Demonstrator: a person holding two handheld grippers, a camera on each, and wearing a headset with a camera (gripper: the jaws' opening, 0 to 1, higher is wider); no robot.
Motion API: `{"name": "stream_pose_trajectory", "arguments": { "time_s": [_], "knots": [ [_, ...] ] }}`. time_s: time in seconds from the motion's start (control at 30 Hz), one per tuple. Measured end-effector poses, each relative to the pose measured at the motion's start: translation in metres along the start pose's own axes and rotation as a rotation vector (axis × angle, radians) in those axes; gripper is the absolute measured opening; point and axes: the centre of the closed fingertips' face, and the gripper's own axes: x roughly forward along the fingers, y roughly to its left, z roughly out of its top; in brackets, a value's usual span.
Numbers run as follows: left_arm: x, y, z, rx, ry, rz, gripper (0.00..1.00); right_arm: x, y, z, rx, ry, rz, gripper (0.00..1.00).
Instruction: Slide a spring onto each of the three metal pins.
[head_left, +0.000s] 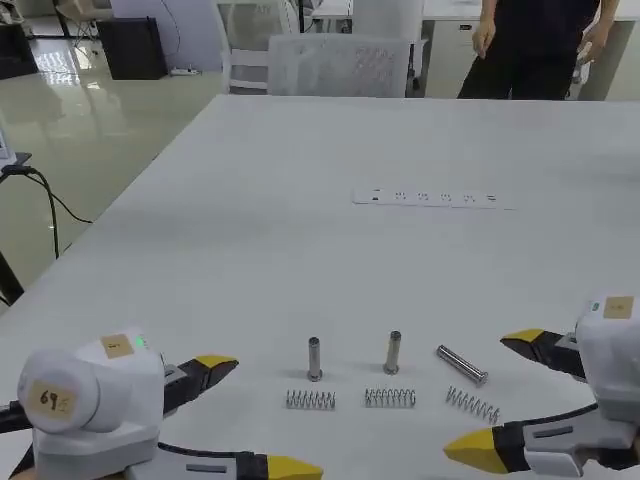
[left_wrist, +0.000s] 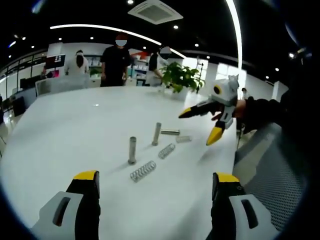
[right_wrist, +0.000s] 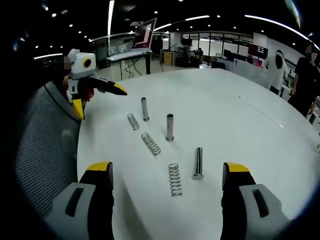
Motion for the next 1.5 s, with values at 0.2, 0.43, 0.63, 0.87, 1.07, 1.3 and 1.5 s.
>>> {"name": "stream_pose_trajectory", "arguments": {
  "time_s": [0.2, 0.43, 0.63, 0.87, 1.07, 1.3, 1.5],
  "knots": [
    [0.0, 0.0, 0.0, 0.001, 0.001, -0.003, 0.9, -0.001, -0.002, 0.003, -0.004, -0.006, -0.009, 0.89],
    [0.0, -0.001, 0.0, 0.003, 0.003, -0.004, 0.9, -0.002, -0.003, 0.004, -0.006, -0.005, -0.012, 0.89],
    [0.0, -0.001, 0.001, 0.003, -0.001, -0.002, 0.9, -0.003, -0.006, 0.006, -0.007, -0.011, -0.021, 0.88],
    [-0.001, 0.0, 0.001, 0.004, -0.002, 0.001, 0.9, -0.004, -0.01, 0.013, -0.017, -0.019, -0.029, 0.87],
    [-0.001, -0.001, 0.002, 0.005, -0.002, 0.002, 0.9, -0.006, -0.017, 0.02, -0.025, -0.031, -0.042, 0.86],
    [0.0, -0.003, 0.004, 0.005, -0.011, -0.009, 0.9, -0.004, -0.017, 0.017, -0.023, -0.026, -0.047, 0.85],
    [0.005, -0.01, -0.001, 0.011, 0.026, -0.038, 0.9, -0.008, -0.022, 0.014, -0.009, -0.035, -0.063, 0.85]
  ]
}}
